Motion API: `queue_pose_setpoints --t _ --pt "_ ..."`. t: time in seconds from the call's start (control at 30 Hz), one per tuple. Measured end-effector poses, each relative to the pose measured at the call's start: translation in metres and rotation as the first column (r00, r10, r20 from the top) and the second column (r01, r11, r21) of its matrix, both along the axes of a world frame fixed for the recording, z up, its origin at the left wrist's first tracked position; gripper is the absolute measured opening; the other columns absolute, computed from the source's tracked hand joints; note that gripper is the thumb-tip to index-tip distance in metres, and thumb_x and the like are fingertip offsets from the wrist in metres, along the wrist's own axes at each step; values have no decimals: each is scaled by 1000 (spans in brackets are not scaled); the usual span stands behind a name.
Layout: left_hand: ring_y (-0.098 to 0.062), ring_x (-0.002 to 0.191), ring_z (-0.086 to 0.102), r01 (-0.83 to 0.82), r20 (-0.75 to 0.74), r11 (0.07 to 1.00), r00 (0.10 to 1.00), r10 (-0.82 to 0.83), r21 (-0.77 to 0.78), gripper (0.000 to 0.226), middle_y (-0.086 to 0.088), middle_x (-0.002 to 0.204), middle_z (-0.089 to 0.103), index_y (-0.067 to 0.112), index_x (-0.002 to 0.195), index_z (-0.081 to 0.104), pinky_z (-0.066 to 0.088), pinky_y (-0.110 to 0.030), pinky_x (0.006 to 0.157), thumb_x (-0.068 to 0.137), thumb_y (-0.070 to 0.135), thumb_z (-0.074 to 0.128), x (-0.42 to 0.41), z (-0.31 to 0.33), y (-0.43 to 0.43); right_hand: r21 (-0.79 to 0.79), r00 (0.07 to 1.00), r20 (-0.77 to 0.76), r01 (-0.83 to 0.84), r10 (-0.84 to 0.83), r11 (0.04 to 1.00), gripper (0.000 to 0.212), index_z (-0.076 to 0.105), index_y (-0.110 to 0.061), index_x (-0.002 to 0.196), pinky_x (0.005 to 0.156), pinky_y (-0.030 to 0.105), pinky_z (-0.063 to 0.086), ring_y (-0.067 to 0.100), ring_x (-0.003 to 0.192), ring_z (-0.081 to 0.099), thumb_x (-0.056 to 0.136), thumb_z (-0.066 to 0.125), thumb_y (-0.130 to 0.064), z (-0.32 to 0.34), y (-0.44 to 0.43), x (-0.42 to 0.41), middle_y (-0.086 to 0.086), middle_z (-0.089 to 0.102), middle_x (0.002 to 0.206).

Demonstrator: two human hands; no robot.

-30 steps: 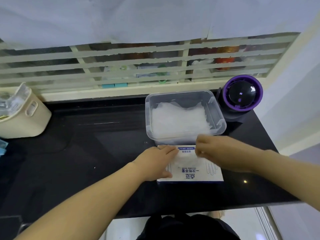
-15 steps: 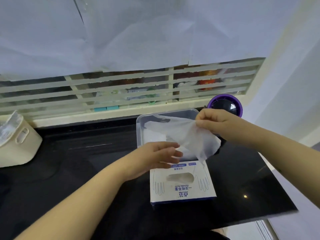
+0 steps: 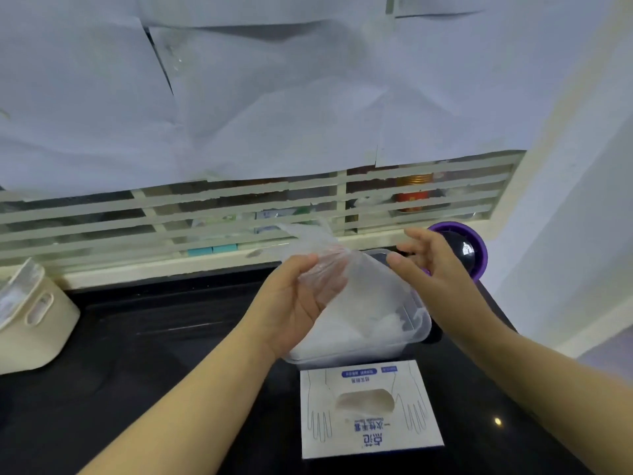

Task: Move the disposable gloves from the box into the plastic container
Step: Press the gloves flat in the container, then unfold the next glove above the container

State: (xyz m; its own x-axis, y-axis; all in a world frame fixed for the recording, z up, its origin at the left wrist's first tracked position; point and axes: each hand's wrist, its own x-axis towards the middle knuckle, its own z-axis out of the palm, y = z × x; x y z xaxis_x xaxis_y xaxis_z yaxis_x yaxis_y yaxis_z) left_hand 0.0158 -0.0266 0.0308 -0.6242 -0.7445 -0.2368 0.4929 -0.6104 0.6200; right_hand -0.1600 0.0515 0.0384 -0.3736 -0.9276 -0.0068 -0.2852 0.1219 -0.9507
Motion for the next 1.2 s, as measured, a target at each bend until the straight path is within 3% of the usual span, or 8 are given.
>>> queue_pose_setpoints --t 0.1,0.17,0.47,0.67,0.8,0.93,1.07,1.2 --pt "-21 85 73 -57 -59 998 997 58 30 28 -16 97 72 -3 102 64 58 -29 77 78 8 57 -4 2 -15 339 733 674 -195 -93 920 70 53 -15 114 89 40 49 29 111 57 66 58 -65 -16 -4 4 12 60 120" --pt "-20 82 73 -77 -61 997 995 78 21 28 -15 95 72 -3 102 65 59 -29 74 76 7 57 -7 2 -21 337 607 791 -335 -72 880 77 58 -7 117 96 46 46 33 115 56 66 58 -66 -20 -8 10 17 64 120" --pt "-5 35 34 -98 47 993 994 95 71 6 5 53 33 10 79 55 54 -23 56 74 7 57 2 -13 -20 -124 694 661 -277 287 953 35 66 -9 112 87 35 51 28 102 60 82 54 -22 2 -40 4 11 67 109" --pt "-4 39 29 -62 366 991 931 15 117 10 5 55 34 15 78 52 51 -23 60 83 12 59 38 -45 -17 -188 604 707 -341 368 921 47 68 -8 116 87 36 55 28 110 63 75 45 -11 6 -38 -24 15 65 120" --pt "-9 61 50 -192 546 976 809 217 -104 15 4 66 53 18 83 63 46 -28 76 96 24 55 44 -35 -29 -108 642 664 -426 384 898 67 38 13 136 88 34 55 27 120 59 71 44 -5 9 -38 -32 11 63 127" --pt "-11 111 60 197 619 916 783 68 -351 45 9 112 68 35 112 59 43 -35 99 80 64 47 32 -12 -37 -110 645 622 -489 443 865 51 45 16 117 77 29 56 25 108 66 68 42 2 13 -36 -29 13 66 121" --pt "-14 110 64 554 720 730 683 -124 -401 45 5 115 70 28 115 65 43 -40 106 86 61 56 15 -4 -36 -69 623 613 -571 487 818 51 54 8 120 81 32 56 28 106 66 71 42 3 11 -35 -27 18 65 120" --pt "-18 95 67 466 709 761 705 -12 -451 31 -3 103 74 22 105 74 45 -47 103 86 45 65 6 -6 -48 3 662 633 -520 401 854 50 56 4 122 87 37 56 32 111 63 72 49 1 -7 -37 -35 20 65 119"
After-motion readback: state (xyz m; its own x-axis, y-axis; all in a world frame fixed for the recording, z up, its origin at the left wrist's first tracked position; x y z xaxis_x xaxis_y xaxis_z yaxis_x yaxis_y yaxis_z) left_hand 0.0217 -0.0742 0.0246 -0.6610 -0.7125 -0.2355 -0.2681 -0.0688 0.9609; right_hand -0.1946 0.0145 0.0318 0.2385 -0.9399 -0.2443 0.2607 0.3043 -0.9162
